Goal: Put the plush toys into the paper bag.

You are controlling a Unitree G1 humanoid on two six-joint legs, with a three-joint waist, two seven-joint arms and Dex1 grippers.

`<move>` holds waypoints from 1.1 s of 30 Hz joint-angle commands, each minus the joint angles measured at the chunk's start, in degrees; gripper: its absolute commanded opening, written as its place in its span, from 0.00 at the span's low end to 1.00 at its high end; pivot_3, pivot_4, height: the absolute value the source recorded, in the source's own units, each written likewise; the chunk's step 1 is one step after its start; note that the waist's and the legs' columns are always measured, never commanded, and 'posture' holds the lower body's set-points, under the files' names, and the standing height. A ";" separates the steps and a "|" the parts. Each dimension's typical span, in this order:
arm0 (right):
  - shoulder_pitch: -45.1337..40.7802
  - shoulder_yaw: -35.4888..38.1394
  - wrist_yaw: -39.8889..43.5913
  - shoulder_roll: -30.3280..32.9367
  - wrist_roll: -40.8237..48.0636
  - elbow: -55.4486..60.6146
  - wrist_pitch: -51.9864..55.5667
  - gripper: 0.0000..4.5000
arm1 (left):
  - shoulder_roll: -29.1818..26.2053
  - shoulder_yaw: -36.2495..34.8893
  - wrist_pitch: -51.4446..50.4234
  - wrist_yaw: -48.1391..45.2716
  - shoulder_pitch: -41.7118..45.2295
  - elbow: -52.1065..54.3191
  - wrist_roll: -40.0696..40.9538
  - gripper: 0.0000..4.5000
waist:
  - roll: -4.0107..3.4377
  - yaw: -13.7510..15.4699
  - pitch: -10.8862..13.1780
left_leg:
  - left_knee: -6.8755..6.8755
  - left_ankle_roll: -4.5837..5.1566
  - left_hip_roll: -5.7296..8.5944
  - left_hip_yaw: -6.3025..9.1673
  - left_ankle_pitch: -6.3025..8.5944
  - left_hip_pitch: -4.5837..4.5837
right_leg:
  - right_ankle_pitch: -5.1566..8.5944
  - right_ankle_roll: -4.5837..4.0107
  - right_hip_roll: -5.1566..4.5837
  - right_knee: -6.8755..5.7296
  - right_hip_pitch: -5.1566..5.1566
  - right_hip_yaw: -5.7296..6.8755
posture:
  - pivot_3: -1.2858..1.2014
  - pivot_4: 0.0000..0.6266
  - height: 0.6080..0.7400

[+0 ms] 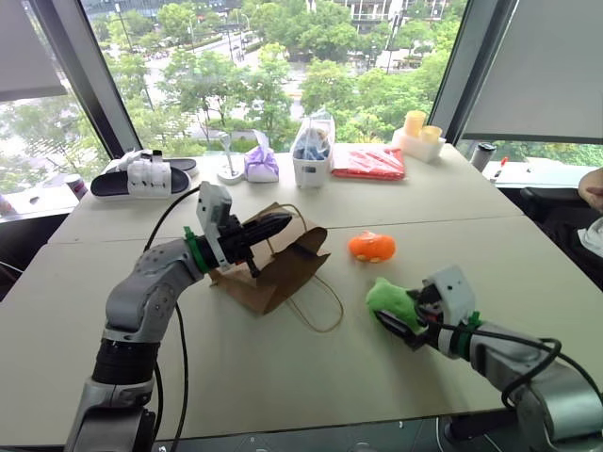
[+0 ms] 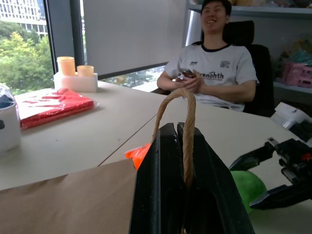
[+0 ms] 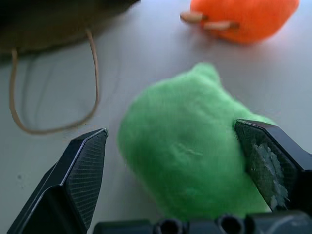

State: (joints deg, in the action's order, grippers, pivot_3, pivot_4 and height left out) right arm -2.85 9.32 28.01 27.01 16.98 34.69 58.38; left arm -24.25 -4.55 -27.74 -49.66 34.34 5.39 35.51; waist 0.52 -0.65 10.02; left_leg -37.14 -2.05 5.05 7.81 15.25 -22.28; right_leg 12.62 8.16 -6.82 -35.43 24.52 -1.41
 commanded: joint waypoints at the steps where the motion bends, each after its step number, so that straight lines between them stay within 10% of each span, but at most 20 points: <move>1: 1.27 -2.42 -1.21 -0.17 -2.10 -3.86 -6.11 0.99 | 0.08 -0.26 1.54 -0.18 1.58 0.40 -0.20 0.00 | 0.00 -0.07 0.00 | -0.01 0.00 0.00 0.00 0.00 0.01 | 0.00 0.00 0.00 0.00 0.00 0.00 | 0.52 0.24 1.00; 8: 1.58 -5.43 -1.55 1.54 -7.28 -11.15 -20.68 0.88 | -0.03 -0.46 1.27 1.31 1.04 1.72 -0.05 0.00 | 0.01 -0.03 -0.01 | -0.01 0.00 0.00 0.00 0.00 0.05 | 0.00 0.00 0.00 0.01 -0.05 0.00 | 0.52 0.24 1.00; 16: -1.56 -3.93 -0.52 2.32 -5.31 -8.72 -21.84 0.02 | -1.45 -1.31 0.24 2.12 0.01 3.11 0.77 0.00 | 0.01 -0.09 0.00 | 0.00 -0.01 -0.01 0.02 0.00 0.05 | 0.00 0.00 0.01 0.00 -0.04 0.00 | 0.52 0.24 1.00; 23: -13.56 -10.31 4.48 3.90 -0.25 -1.97 -15.52 0.02 | -2.31 -2.33 -1.83 2.89 1.26 2.58 2.04 0.00 | 0.00 -0.17 0.02 | 0.00 0.00 -0.03 0.07 0.00 0.06 | 0.00 0.00 0.04 0.00 -0.03 0.01 | 0.52 0.24 1.00; 33: -26.76 -26.75 4.61 -6.03 -8.03 -21.08 -25.96 0.02 | -2.77 -3.56 -6.07 4.40 2.98 4.10 5.42 0.00 | 0.04 -0.21 0.03 | 0.01 -0.04 0.01 0.11 -0.02 -0.02 | -0.01 0.00 0.01 0.08 0.00 0.05 | 0.52 0.24 1.00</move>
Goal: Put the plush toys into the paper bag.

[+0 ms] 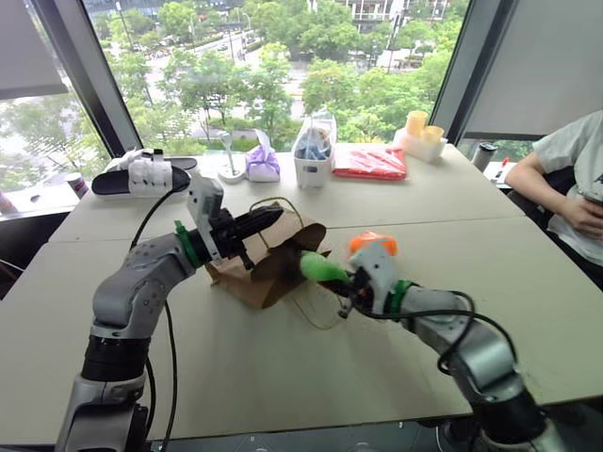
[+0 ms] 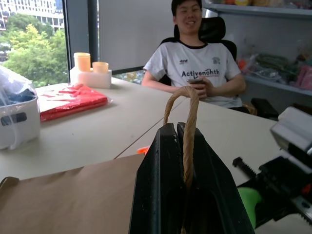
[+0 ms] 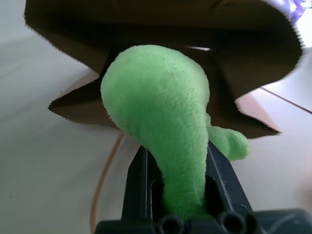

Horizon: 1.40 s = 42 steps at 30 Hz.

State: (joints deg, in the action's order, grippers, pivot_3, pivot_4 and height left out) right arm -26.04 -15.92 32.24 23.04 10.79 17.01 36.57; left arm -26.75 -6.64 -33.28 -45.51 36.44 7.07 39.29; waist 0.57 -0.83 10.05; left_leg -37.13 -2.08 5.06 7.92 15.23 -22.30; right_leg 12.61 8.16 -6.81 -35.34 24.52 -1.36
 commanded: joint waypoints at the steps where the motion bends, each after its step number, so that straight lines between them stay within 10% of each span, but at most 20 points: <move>1: -5.16 -2.48 0.52 -3.27 -2.67 -6.10 -5.49 0.02 | -0.25 -1.38 -1.06 0.28 0.67 2.89 2.16 0.00 | 0.00 -0.10 0.00 | 0.02 -0.07 0.00 0.00 -0.04 0.00 | 0.00 0.00 0.00 0.00 0.01 0.00 | 0.52 0.24 1.00; 13: -23.62 -4.90 5.23 -18.91 -6.81 -43.25 -22.69 0.02 | 0.24 -1.35 -5.90 2.84 -2.57 7.87 6.18 0.00 | -0.01 -0.53 0.00 | 0.10 -0.40 -0.01 0.03 -0.23 0.01 | -0.01 -0.02 0.02 -0.09 0.12 -0.02 | 0.52 0.24 1.00; 21: -26.24 -5.10 11.24 -17.62 -8.91 -43.79 -24.91 0.77 | 1.38 -2.23 -4.37 4.23 -2.08 6.30 5.42 0.00 | -0.01 -0.43 0.01 | 0.10 -0.41 0.00 0.08 -0.23 -0.01 | -0.01 -0.02 0.02 -0.08 0.14 -0.02 | 0.52 0.24 1.00; 34: -6.76 14.53 10.77 1.89 3.75 5.55 6.04 0.77 | 0.21 -2.71 -2.37 3.81 -3.94 4.34 4.54 0.00 | -0.01 0.20 0.00 | 0.09 -0.29 0.01 0.08 -0.16 -0.10 | -0.01 -0.02 0.00 -0.09 0.19 -0.03 | 0.52 0.24 1.00; 42: -7.39 15.79 2.49 5.62 -5.57 -18.39 -9.39 0.77 | 0.31 -1.18 -2.09 2.13 -2.92 3.03 4.09 0.00 | -0.01 -0.03 0.00 | 0.05 -0.10 -0.01 -0.09 -0.06 0.01 | -0.04 -0.07 0.02 -0.09 0.07 -0.03 | 0.52 0.24 1.00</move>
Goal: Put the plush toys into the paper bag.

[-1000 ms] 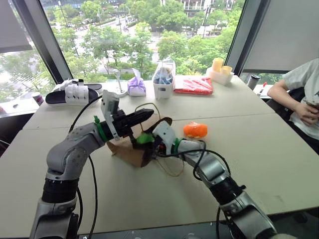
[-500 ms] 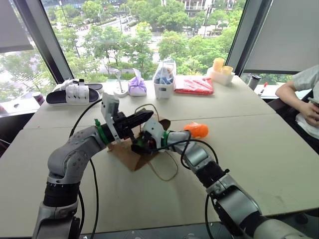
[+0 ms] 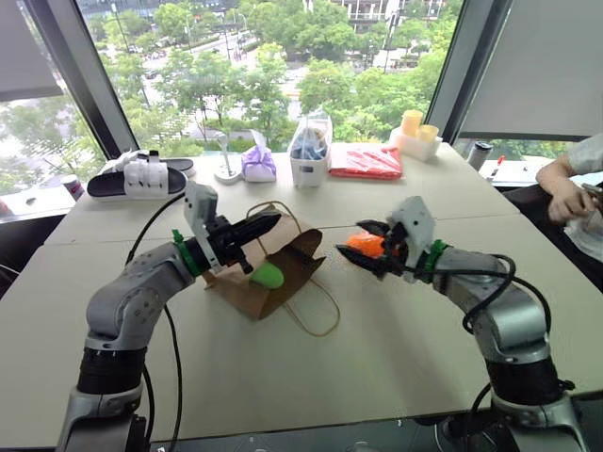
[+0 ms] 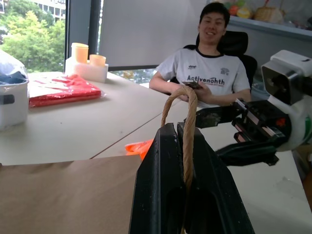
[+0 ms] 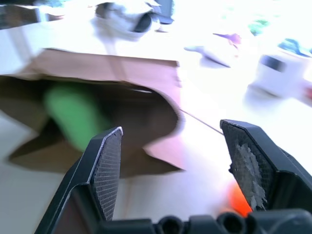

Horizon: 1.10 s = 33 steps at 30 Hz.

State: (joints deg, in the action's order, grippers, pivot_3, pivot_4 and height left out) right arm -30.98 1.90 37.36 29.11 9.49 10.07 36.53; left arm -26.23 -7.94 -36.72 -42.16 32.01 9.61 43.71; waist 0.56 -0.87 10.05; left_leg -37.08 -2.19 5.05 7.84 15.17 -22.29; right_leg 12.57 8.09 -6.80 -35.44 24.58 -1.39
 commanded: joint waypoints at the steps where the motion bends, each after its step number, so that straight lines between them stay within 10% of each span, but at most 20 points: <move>1: -3.75 -3.49 -3.84 -0.77 -6.45 -17.32 -13.61 0.77 | -0.20 0.40 1.34 -1.53 1.52 0.49 -0.46 0.00 | 0.00 -0.10 0.00 | -0.01 0.00 0.00 -0.02 0.00 0.00 | 0.00 0.00 0.00 0.00 0.00 -0.01 | 0.52 0.24 1.00; 16: -17.36 -7.62 -14.44 -7.90 -15.50 -56.64 -34.57 0.77 | -0.37 -0.19 1.84 -0.31 -0.18 3.17 -1.69 0.00 | -0.01 -0.38 0.01 | 0.04 -0.30 -0.01 -0.06 -0.17 -0.02 | -0.01 -0.01 0.00 0.04 0.07 -0.06 | 0.52 0.24 1.00; 23: -18.37 -7.13 -15.55 -6.83 -16.74 -58.27 -36.40 0.16 | -0.23 -0.39 1.68 0.55 -0.58 3.74 -1.50 0.00 | -0.01 -1.04 0.01 | 0.04 -0.31 -0.01 -0.04 -0.18 -0.02 | -0.01 -0.01 0.00 0.02 0.06 -0.05 | 0.52 0.24 1.00; 25: -17.47 -6.68 -14.92 -6.31 -16.39 -55.23 -35.22 0.02 | -0.11 -0.37 1.53 0.67 -0.39 3.64 -1.32 0.00 | -0.01 -1.26 0.01 | 0.04 -0.31 -0.01 -0.03 -0.18 -0.02 | -0.01 -0.01 0.00 0.02 0.06 -0.05 | 0.52 0.24 1.00; 33: 4.29 -4.31 -3.48 -0.02 -5.39 4.72 -9.06 0.02 | 0.29 -0.32 0.81 0.33 3.25 0.04 -1.05 0.00 | -0.06 -0.40 0.03 | 0.07 -0.25 0.01 0.13 -0.13 -0.15 | 0.00 0.01 0.00 0.06 0.15 -0.02 | 0.52 0.24 1.00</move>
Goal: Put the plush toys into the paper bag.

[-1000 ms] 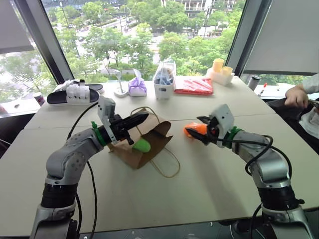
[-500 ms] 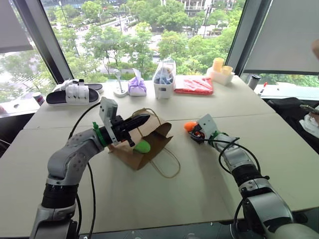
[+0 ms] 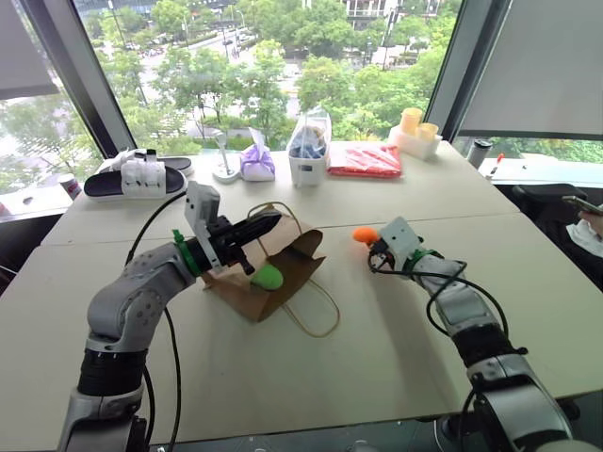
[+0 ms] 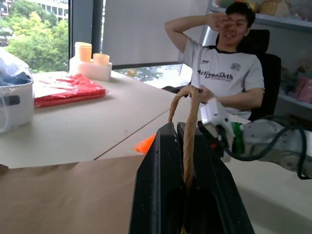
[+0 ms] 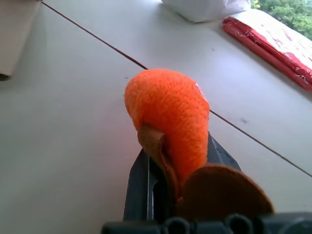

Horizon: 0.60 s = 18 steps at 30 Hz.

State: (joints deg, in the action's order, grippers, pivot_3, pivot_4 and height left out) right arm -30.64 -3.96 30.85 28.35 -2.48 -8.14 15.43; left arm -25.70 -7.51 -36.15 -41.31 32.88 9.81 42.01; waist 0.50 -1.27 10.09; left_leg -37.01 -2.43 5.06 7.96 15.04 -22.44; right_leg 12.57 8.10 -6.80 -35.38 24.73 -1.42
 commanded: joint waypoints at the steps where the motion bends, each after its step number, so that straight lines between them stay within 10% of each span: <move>1: 5.86 1.71 3.19 0.68 8.21 28.54 16.34 0.02 | -0.19 -0.60 0.23 -0.63 2.77 -0.51 0.58 0.00 | 0.00 0.04 0.00 | 0.00 0.01 -0.02 0.00 0.01 0.03 | 0.00 0.00 0.01 -0.01 0.00 0.00 | 0.52 0.24 1.00; 7: 8.93 -5.51 -1.87 -8.37 12.19 39.38 30.00 0.02 | -0.18 -0.68 -1.79 -1.33 4.20 -0.46 2.29 0.00 | 0.02 0.33 -0.02 | -0.09 0.25 -0.04 0.01 0.14 0.18 | 0.00 -0.02 0.02 -0.04 -0.19 0.03 | 0.52 0.24 1.00; 18: -2.98 -10.49 -6.00 -19.38 8.90 13.63 18.98 0.02 | -0.42 -1.49 -4.31 -0.34 4.04 2.53 4.75 0.00 | 0.02 0.25 -0.01 | -0.06 0.03 -0.02 -0.03 0.01 0.18 | -0.01 -0.03 0.02 -0.06 -0.14 0.03 | 0.52 0.24 1.00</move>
State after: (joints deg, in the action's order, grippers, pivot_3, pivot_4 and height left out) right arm -31.60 -15.00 25.41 10.58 6.84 8.10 37.78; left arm -25.87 -7.60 -40.61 -42.14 35.90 9.88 45.61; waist 0.52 -1.02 10.07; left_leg -37.04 -2.41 5.04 7.93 15.05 -22.26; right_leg 12.56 8.07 -6.78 -35.44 24.61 -1.38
